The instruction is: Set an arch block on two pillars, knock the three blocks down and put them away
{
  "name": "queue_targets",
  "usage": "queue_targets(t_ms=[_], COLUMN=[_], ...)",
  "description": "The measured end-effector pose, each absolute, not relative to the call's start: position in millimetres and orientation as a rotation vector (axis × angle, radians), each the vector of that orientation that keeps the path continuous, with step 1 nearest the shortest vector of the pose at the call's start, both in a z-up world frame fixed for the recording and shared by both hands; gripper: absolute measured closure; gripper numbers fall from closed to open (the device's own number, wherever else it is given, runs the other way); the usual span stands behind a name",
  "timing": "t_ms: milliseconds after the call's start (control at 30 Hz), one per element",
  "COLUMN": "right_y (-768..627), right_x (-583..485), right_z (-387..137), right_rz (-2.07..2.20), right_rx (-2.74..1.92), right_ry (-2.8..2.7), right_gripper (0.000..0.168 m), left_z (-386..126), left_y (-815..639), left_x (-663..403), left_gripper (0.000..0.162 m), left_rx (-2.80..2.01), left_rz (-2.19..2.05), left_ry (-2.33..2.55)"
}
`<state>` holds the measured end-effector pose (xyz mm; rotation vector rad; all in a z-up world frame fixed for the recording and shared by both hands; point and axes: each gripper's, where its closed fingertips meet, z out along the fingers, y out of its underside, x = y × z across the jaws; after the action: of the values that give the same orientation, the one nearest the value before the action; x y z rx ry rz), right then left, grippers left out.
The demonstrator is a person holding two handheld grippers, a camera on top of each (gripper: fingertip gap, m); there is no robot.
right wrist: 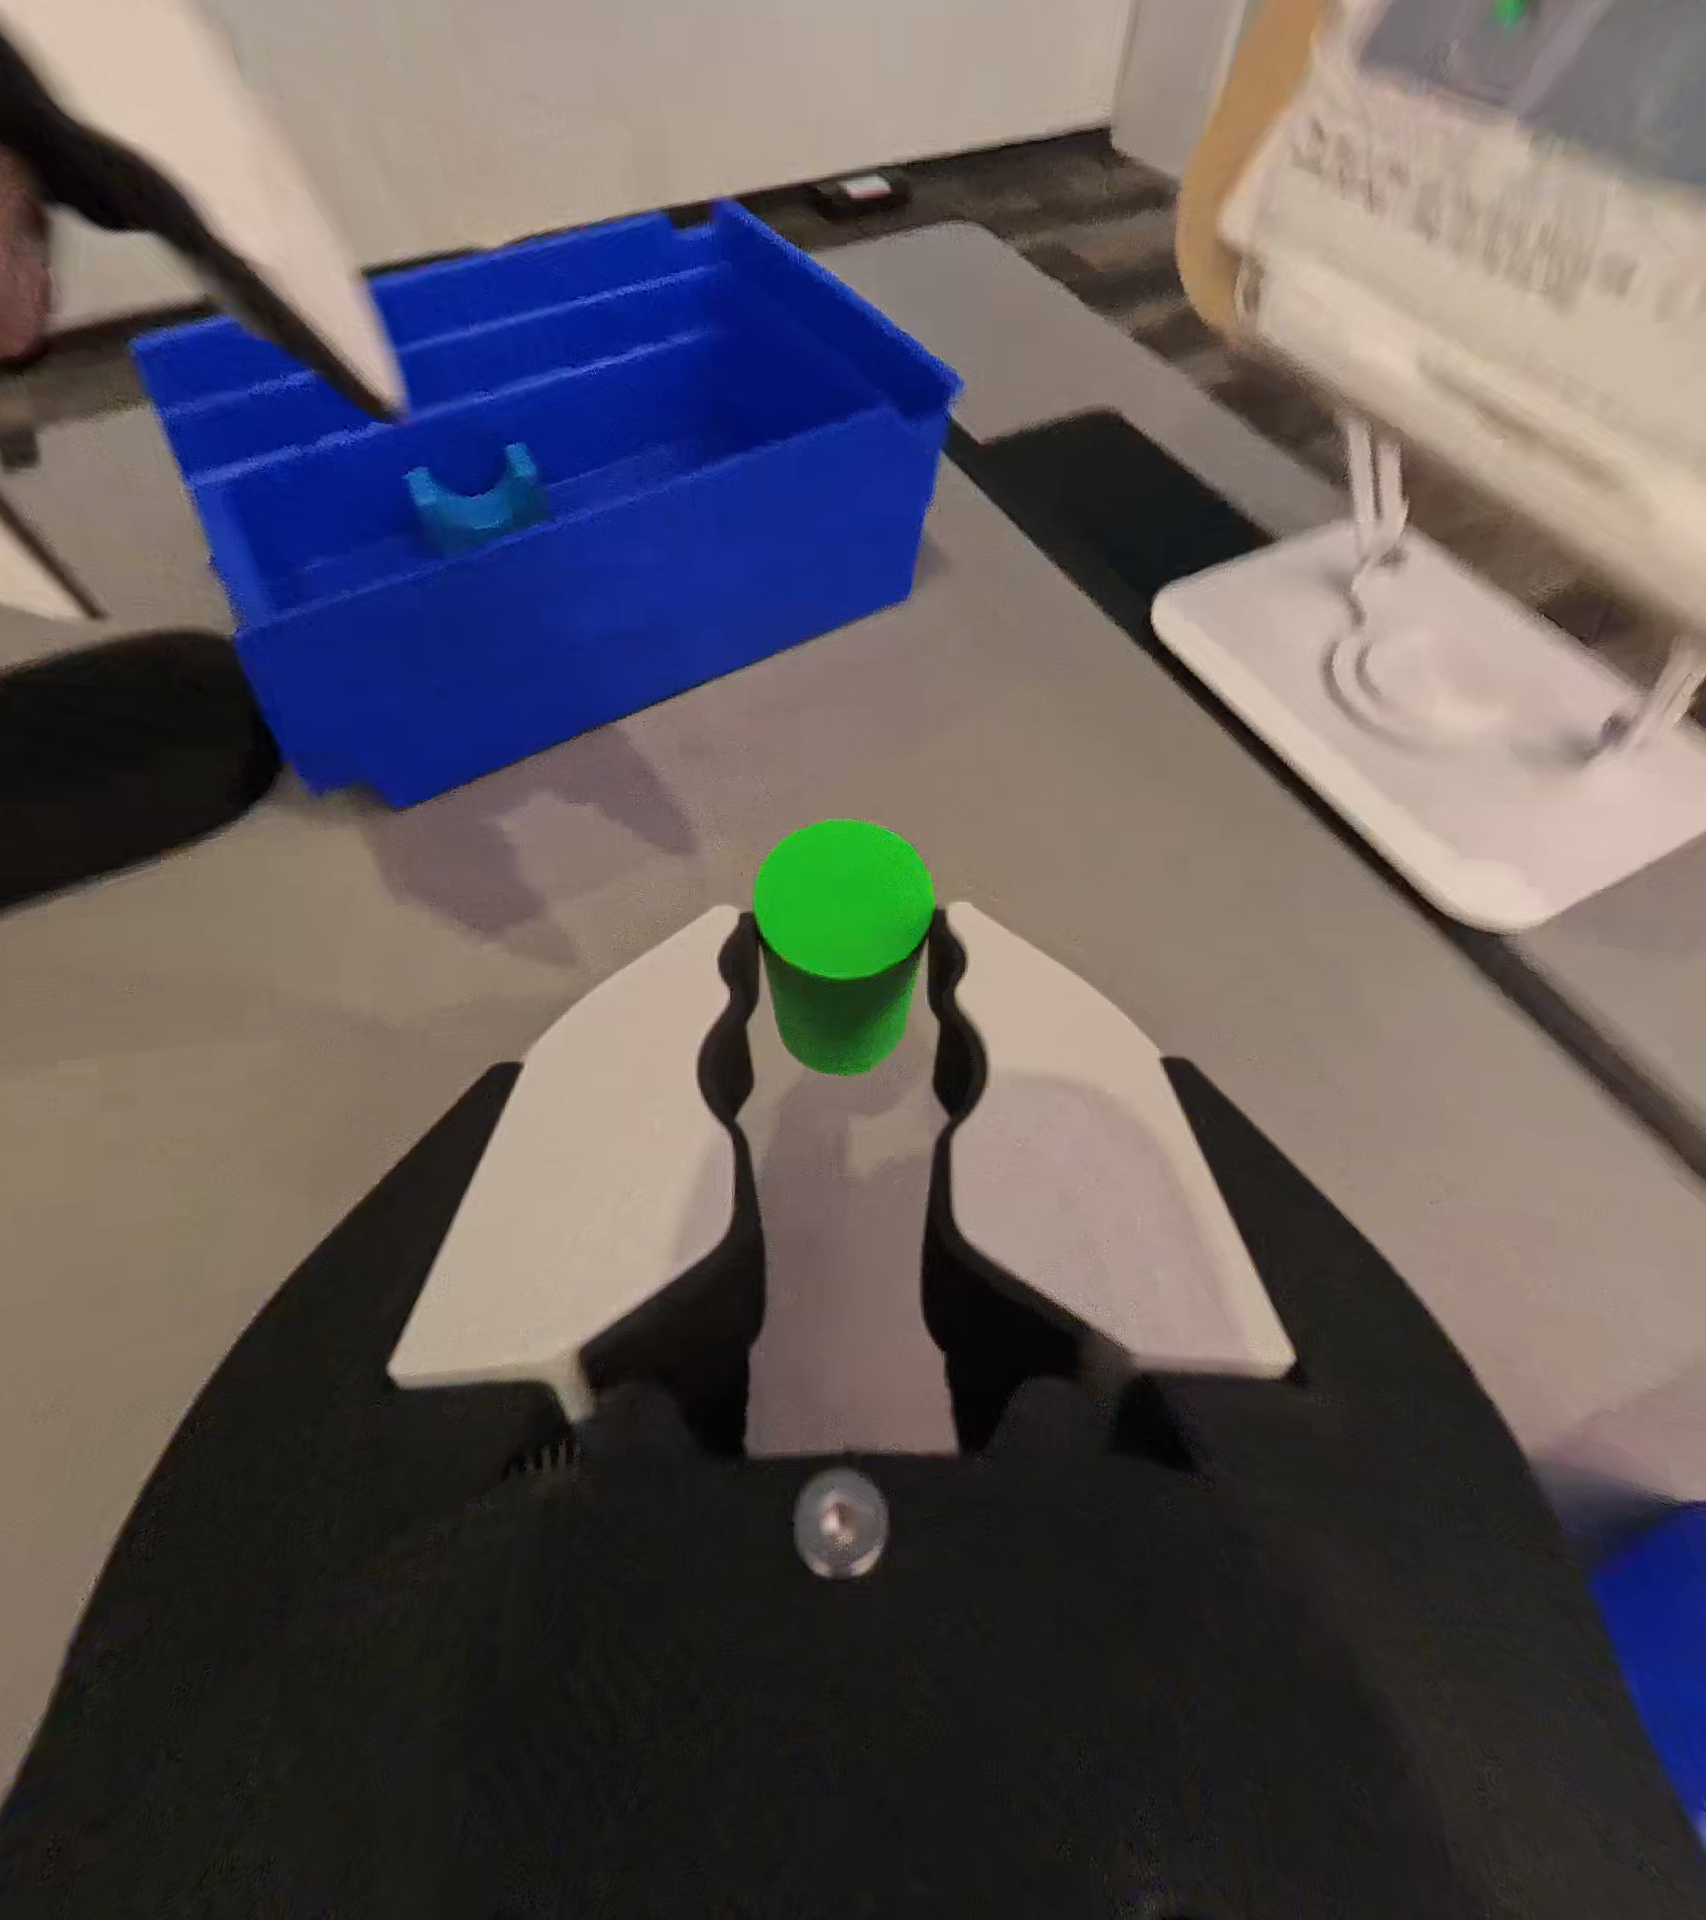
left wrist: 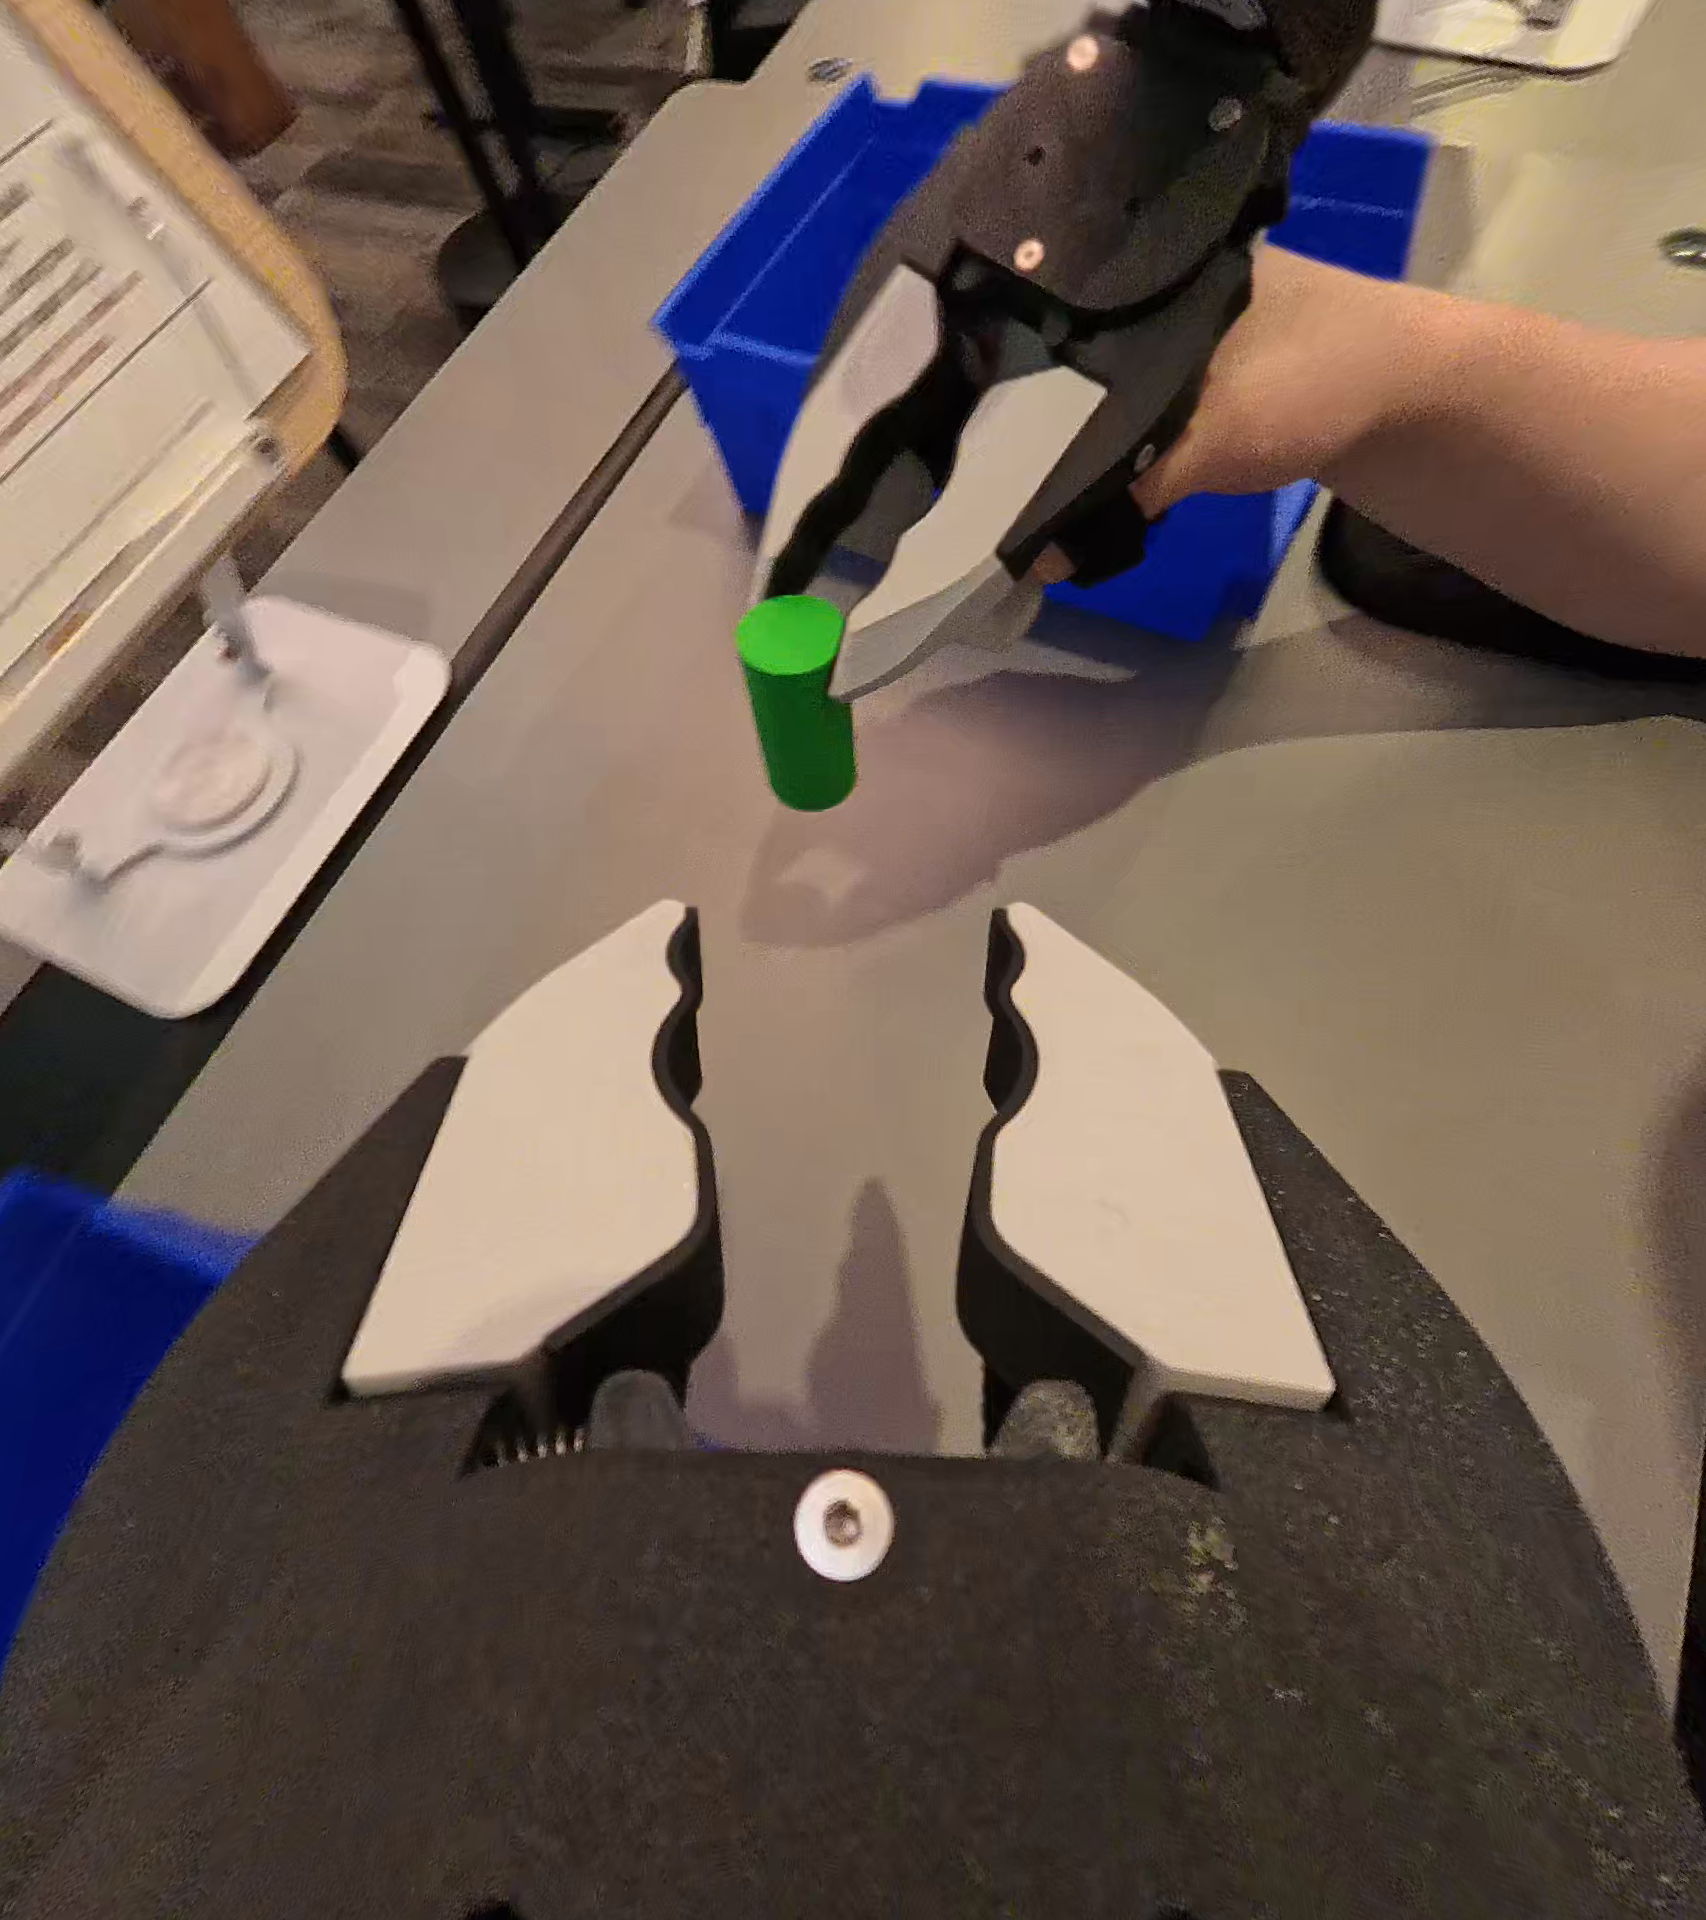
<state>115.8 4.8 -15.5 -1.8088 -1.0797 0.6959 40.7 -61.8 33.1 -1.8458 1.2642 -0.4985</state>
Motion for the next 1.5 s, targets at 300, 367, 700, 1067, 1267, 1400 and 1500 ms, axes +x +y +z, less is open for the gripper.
queue_targets(t_ms=[300,367,700,1067,1267,1400,1500], right_y=[29.2,32.0,34.9,29.0,25.9,24.3,23.9], right_x=[100.5,101.7,102.1,101.1,100.0,99.4,99.4], right_z=[-81.7,-91.1,-107.8,-76.3,-73.0,-73.5,-74.8], right_rz=[0.516,0.491,0.517,0.506,0.496,0.493,0.504], right_rx=[-1.902,-1.925,-1.962,-1.851,-1.836,-1.833,-1.838], right_ry=[-1.036,-1.039,-1.026,-1.053,-1.084,-1.102,-1.107], right_gripper=[0.136,0.136,0.135,0.114,0.113,0.113,0.113], left_z=[21.8,13.4,-65.6,-134.7,-136.8,-134.7,-139.7], left_y=[-36.7,-32.3,-4.2,37.4,49.0,53.9,51.5], left_x=[-92.1,-115.9,-136.6,-140.2,-147.7,-148.7,-146.7], left_gripper=[0.117,0.117,0.099,0.087,0.087,0.087,0.085], left_rx=[-2.078,-2.136,-2.331,-2.486,-2.493,-2.471,-2.496], left_rz=[-0.286,-0.278,-0.159,0.035,0.151,0.167,0.123], left_ry=[0.875,0.799,0.957,1.178,1.204,1.210,1.242])
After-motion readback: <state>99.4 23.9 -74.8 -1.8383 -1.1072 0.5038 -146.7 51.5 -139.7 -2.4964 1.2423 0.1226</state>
